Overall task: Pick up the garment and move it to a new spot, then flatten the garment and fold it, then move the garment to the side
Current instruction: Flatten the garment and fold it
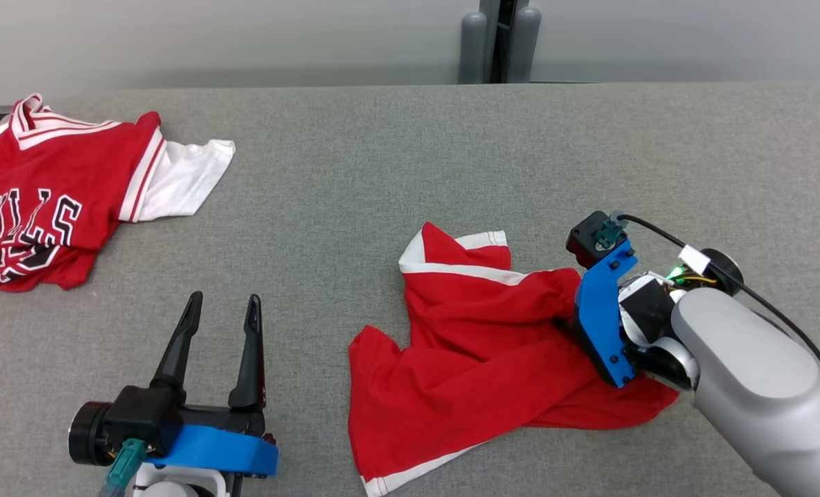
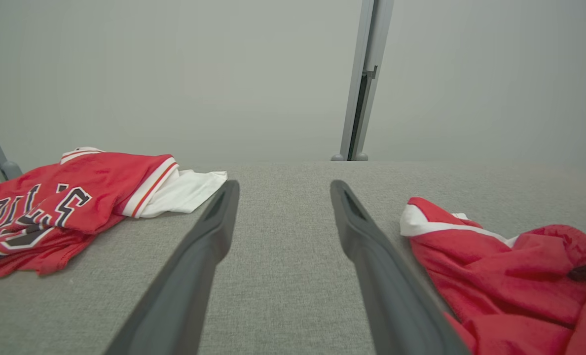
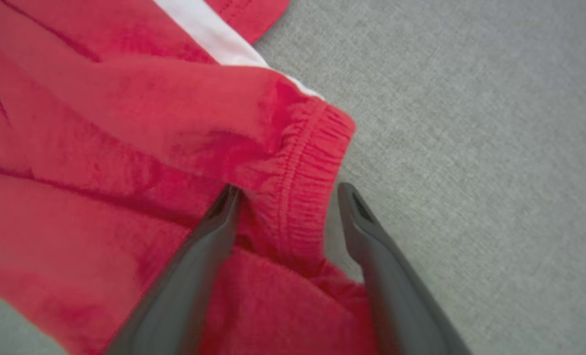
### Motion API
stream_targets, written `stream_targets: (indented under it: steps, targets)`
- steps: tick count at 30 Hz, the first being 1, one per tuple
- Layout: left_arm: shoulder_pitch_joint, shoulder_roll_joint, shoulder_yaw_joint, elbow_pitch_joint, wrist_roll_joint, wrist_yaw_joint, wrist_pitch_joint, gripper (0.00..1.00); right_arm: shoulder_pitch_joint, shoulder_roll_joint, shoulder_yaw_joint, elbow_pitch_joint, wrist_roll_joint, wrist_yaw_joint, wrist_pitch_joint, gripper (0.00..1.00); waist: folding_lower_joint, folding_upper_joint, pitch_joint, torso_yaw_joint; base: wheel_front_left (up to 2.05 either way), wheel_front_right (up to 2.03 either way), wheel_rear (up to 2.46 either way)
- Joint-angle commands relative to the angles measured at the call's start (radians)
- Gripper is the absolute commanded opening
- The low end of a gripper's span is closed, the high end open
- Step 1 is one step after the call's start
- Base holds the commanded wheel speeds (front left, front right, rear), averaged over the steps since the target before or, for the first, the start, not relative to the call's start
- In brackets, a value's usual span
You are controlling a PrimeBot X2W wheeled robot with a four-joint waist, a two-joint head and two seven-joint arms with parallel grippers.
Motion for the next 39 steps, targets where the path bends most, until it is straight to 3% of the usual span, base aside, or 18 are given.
stream_targets:
  steps: [1,2,3,7,8,15,25,37,38,39]
  targets:
    - [-0.011,0.003,-0.003,0.001,-0.005,0.003,-0.003,1.00,-0.015,0.001,0.007,0.009,0.006,-0.001,0.004,1.00,-0.0001,0.0000,0.002,0.001,0.00,0.00,0.00]
    - [-0.012,0.003,-0.004,0.001,-0.008,0.004,-0.003,1.00,-0.019,0.010,0.010,0.018,0.014,-0.001,-0.002,1.00,-0.0001,0.0000,0.005,0.002,0.00,0.00,0.00]
    - [-0.014,0.003,-0.006,0.000,-0.010,0.005,-0.003,1.00,-0.031,0.013,0.017,0.027,0.011,-0.001,-0.013,0.93,-0.0001,0.0000,0.007,0.003,0.00,0.00,0.00]
    - [-0.018,0.003,-0.011,0.003,-0.014,0.007,-0.003,1.00,-0.051,0.031,0.044,0.073,0.029,-0.001,-0.041,0.05,-0.0001,0.0000,0.012,0.005,0.00,0.00,0.00]
    - [-0.020,0.003,-0.012,0.004,-0.015,0.008,-0.003,1.00,-0.058,0.034,0.049,0.082,0.036,-0.001,-0.052,0.00,-0.0001,0.0000,0.012,0.005,0.00,0.00,0.00]
    - [-0.013,0.003,-0.003,0.008,-0.013,0.009,-0.003,1.00,-0.106,0.038,0.038,0.141,0.026,-0.001,-0.237,0.00,-0.0001,0.0000,0.003,0.000,0.00,0.00,0.00]
    - [-0.020,0.003,0.001,-0.002,-0.005,0.003,-0.003,1.00,-0.218,0.055,-0.079,0.260,-0.089,-0.001,-0.518,0.00,-0.0001,0.0000,0.017,-0.022,0.00,0.00,0.00]
    - [-0.055,0.003,-0.029,0.005,-0.027,0.010,-0.003,1.00,-0.375,0.120,-0.219,0.484,-0.226,-0.001,-0.649,0.00,-0.0001,0.0000,0.057,0.018,0.00,0.00,0.00]
    - [-0.057,0.003,-0.032,0.005,-0.030,0.011,-0.003,1.00,-0.379,0.129,-0.224,0.501,-0.233,-0.001,-0.656,0.19,-0.0001,0.0000,0.058,0.021,0.00,0.00,0.00]
    - [-0.058,0.003,-0.035,0.005,-0.032,0.013,-0.003,1.00,-0.380,0.137,-0.231,0.519,-0.236,-0.001,-0.664,0.73,-0.0001,0.0000,0.060,0.023,0.00,0.00,0.00]
